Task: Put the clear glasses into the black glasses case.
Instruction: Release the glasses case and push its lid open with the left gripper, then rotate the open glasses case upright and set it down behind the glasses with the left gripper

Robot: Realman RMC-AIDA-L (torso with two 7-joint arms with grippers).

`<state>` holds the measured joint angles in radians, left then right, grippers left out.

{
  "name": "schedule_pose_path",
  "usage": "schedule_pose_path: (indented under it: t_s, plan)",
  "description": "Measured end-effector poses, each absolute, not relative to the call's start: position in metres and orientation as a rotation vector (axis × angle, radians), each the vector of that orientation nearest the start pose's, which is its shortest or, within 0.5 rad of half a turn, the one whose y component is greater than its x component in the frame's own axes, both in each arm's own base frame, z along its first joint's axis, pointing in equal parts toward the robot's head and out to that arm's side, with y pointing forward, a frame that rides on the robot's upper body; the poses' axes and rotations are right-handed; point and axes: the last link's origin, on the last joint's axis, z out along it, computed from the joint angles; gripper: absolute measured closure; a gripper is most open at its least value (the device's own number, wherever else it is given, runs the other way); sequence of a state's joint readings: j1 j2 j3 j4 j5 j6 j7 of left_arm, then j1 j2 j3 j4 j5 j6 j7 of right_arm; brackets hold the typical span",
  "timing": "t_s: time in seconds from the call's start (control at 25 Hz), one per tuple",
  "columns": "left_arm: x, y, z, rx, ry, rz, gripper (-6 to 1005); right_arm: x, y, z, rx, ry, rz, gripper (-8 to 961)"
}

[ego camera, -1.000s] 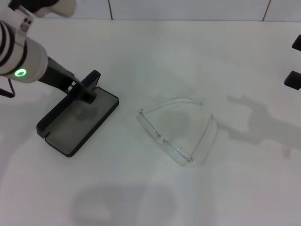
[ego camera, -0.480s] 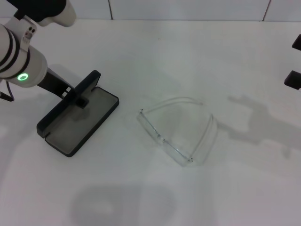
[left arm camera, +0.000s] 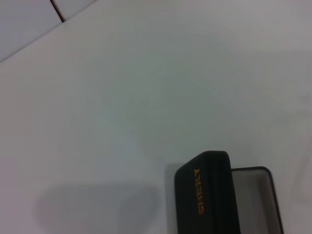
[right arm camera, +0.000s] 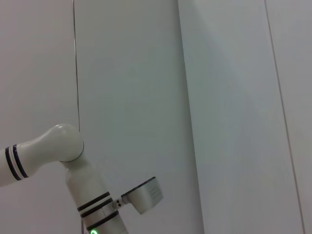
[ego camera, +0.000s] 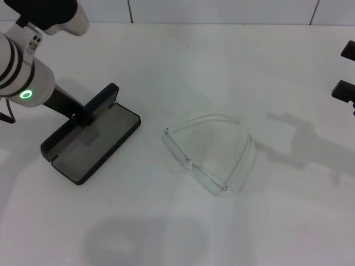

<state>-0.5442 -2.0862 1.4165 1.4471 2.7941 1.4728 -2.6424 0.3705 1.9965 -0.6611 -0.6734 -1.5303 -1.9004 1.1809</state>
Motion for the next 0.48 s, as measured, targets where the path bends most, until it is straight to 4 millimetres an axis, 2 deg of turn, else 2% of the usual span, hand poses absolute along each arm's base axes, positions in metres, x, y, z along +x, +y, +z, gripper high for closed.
schedule_pose_path:
  t_s: [0.32, 0.48]
  plan:
    - [-0.192, 0.357, 0.02, -2.392, -0.84, 0.565, 749, 0.262, 0.283, 0.084, -2.453, 0.207, 1.245, 144]
    - [-0.182, 0.35, 0.018, -2.431, -0.765, 0.561, 763, 0.265, 0.278, 0.087, -2.424, 0.208, 1.265, 144]
